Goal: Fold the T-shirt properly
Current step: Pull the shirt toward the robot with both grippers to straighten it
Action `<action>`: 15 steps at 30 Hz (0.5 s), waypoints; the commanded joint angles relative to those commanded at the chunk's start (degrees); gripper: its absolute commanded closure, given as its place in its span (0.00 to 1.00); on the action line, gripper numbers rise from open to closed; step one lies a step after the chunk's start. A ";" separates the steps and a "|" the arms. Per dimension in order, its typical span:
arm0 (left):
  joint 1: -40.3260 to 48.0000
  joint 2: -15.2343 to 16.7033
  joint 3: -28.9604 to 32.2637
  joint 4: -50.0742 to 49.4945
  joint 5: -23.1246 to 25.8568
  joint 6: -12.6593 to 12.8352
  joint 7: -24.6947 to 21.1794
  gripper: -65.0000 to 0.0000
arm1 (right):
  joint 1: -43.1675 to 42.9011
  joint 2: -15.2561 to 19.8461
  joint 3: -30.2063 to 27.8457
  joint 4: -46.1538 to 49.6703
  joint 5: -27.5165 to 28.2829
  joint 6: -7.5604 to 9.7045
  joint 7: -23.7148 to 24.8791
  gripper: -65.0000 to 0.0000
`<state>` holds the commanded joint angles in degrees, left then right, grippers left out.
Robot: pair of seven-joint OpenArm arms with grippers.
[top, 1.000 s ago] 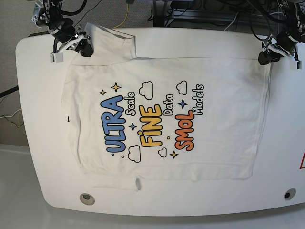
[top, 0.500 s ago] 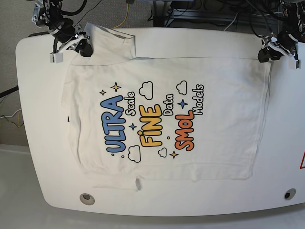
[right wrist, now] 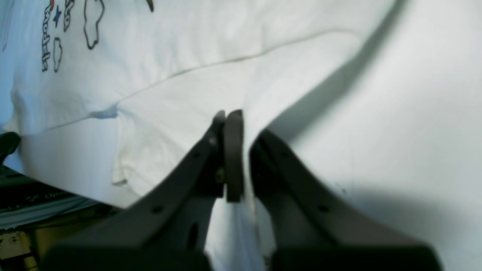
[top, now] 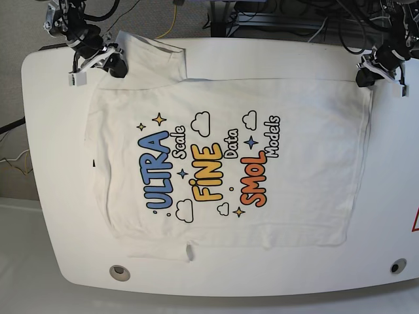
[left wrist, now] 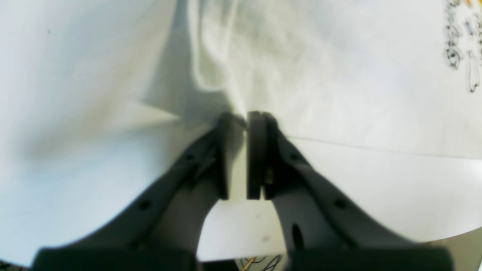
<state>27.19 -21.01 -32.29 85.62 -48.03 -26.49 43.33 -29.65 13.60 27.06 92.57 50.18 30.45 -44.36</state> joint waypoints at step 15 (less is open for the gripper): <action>0.32 -0.38 -0.63 0.49 -0.39 -0.70 2.71 1.00 | -0.14 0.02 0.39 0.02 0.24 0.40 0.17 1.00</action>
<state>27.51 -21.39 -32.93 86.11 -48.42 -27.19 46.04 -29.79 13.62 27.45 92.59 50.42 30.86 -44.20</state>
